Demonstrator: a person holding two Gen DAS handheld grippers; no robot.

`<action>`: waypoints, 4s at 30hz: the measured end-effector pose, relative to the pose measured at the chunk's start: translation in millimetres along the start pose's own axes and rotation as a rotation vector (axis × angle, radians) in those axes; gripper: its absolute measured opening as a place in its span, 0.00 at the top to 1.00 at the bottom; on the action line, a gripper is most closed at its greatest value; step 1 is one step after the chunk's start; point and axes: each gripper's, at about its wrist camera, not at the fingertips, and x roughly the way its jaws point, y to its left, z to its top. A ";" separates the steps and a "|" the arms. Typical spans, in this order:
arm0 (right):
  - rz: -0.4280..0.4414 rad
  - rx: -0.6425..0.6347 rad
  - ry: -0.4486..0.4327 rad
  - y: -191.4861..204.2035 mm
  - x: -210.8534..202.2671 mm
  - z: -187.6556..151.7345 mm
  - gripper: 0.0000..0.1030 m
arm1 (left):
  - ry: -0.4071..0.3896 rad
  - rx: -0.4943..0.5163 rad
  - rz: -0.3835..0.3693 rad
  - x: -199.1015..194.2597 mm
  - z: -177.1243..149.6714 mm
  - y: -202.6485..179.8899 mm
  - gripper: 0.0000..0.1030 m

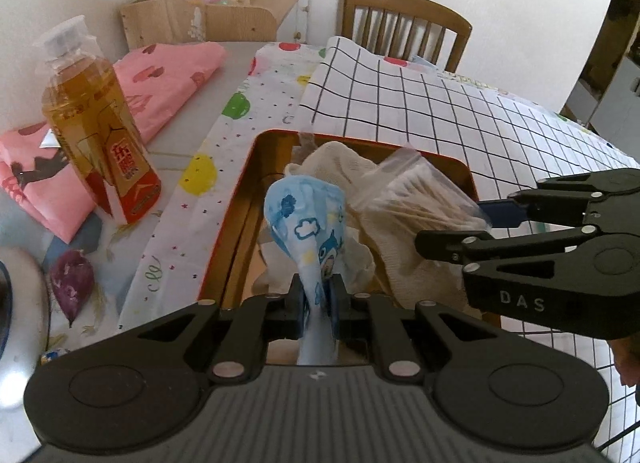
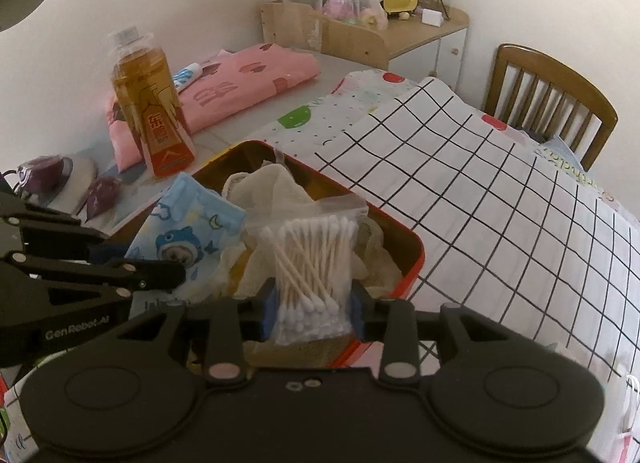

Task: Organize soft objects
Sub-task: 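Lower the pouch into the tin box and open the left gripper while the right releases the swabs, then withdraw both grippers from the tin box back over the tablecloth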

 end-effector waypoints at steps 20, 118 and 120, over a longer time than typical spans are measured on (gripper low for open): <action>0.053 -0.023 -0.067 -7.4 -17.6 -4.4 0.42 | 0.002 -0.036 -0.016 -3.0 -5.2 6.9 0.40; -0.184 0.420 -0.047 -256.8 -149.7 -183.8 0.28 | -0.171 0.420 -0.305 29.1 -37.6 -321.8 0.08; -0.177 0.418 -0.036 -259.7 -145.3 -183.5 0.31 | -0.162 0.423 -0.303 33.7 -37.9 -324.3 0.12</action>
